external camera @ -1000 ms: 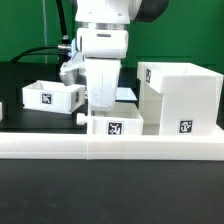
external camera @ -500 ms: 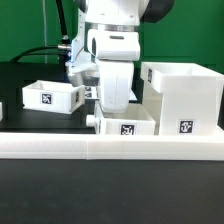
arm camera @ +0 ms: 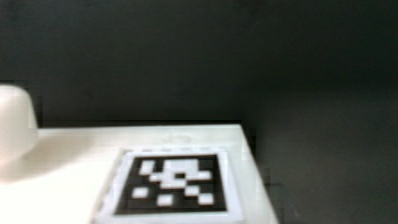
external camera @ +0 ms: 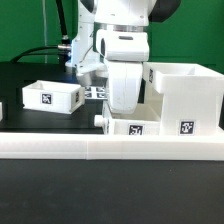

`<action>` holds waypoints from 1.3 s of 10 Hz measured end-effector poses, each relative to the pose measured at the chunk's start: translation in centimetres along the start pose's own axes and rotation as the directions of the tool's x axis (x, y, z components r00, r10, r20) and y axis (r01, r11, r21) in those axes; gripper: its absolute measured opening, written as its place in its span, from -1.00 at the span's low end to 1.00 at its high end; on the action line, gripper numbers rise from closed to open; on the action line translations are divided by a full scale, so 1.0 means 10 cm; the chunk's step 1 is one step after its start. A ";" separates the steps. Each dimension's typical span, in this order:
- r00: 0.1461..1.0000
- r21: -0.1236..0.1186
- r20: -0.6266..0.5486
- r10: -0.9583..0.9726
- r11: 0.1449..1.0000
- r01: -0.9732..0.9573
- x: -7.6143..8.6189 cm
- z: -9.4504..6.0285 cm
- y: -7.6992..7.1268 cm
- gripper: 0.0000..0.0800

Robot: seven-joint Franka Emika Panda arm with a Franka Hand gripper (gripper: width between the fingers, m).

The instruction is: Assemble drawer

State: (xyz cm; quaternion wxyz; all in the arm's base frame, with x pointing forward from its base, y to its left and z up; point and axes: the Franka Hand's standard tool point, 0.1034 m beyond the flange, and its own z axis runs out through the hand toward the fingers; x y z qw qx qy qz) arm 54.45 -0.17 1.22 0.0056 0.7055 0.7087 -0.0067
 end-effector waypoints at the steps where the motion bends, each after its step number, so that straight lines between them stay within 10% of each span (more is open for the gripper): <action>1: 1.000 0.000 0.000 0.001 1.000 -0.001 0.00 0.00 0.00 -0.90; 13: 1.000 -0.018 0.006 0.001 1.000 -0.001 0.16 0.02 0.03 -0.90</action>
Offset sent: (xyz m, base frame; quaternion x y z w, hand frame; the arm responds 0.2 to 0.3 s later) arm 0.0000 0.0000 0.0000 0.0000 0.0000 0.0000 1.0000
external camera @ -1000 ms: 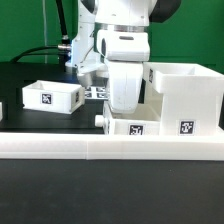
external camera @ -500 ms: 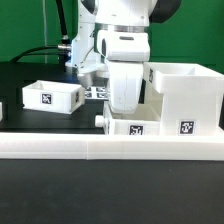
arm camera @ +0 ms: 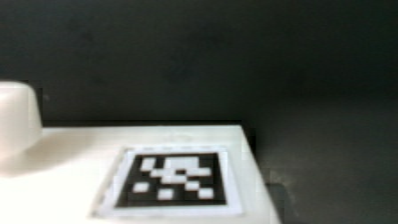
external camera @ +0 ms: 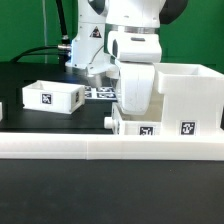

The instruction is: Assemble drawer

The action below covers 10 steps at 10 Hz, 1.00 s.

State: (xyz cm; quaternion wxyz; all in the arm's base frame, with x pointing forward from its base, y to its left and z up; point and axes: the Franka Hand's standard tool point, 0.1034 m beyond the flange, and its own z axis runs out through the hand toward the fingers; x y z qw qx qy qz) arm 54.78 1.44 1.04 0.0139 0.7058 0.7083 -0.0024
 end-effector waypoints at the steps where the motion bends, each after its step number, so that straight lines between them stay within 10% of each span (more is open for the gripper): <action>1: 1.000 0.000 0.000 0.001 1.000 -0.001 0.00 0.00 0.00 -0.90; 3: 1.000 0.002 -0.001 0.007 1.000 -0.007 -0.02 0.01 -0.01 -0.72; 7: 0.999 0.001 -0.001 0.045 0.999 -0.045 -0.06 0.00 0.00 0.48; 10: 0.996 0.011 0.011 0.084 0.996 -0.084 -0.02 -0.21 0.04 0.62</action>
Offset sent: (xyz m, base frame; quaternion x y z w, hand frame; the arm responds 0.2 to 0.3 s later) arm -0.0094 -0.0064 0.0020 0.0082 0.0247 0.0336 0.9991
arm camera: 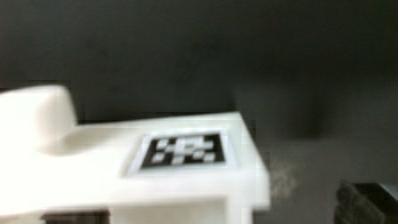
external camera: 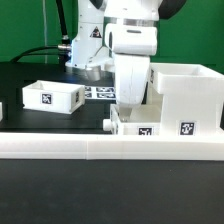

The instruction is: Assemble drawer

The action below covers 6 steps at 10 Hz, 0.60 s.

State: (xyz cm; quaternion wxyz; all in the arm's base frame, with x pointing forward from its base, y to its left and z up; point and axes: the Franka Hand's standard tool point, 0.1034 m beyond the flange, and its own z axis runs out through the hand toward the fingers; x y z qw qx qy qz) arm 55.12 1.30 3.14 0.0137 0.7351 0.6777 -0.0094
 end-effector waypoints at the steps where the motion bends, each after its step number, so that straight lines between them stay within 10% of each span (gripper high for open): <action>1: 1.000 0.018 0.010 0.003 1.000 -0.004 -0.01 -0.11 0.02 0.62; 6: 1.000 0.036 0.027 0.001 0.999 -0.002 -0.30 -0.30 0.14 0.62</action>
Offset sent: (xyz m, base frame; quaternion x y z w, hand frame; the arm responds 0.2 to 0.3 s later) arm 0.0108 -0.0493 0.0256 0.0451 -0.0166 -0.0288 0.9984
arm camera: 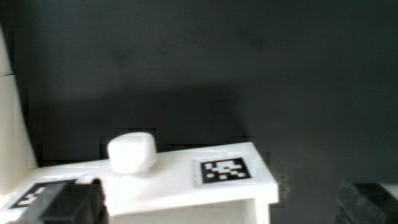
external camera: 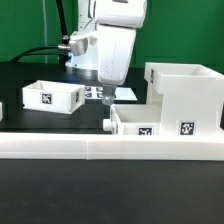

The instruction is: Assemble drawer

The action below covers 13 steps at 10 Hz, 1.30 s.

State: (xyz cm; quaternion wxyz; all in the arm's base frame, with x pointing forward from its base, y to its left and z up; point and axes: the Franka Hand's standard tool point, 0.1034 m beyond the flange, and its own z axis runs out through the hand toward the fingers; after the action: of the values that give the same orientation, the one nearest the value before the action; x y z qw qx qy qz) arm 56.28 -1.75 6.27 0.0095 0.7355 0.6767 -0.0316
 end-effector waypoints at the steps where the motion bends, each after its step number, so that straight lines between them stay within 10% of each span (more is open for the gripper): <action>1: 1.000 0.001 0.000 0.001 1.000 -0.001 -0.02 0.01 0.00 0.62; 7: 0.966 -0.034 -0.235 -0.111 0.994 0.106 -0.40 0.19 0.18 0.62; 13: 0.956 -0.026 -0.269 -0.117 0.993 0.114 -0.10 0.37 0.17 0.62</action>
Offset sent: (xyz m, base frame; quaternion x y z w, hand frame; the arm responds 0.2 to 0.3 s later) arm 0.0239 0.0043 -0.0111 0.0016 0.1559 -0.0261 0.9874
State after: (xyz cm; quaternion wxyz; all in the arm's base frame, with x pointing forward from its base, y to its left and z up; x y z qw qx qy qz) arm 57.76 -3.06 2.60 -0.0807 0.6920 0.7138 0.0719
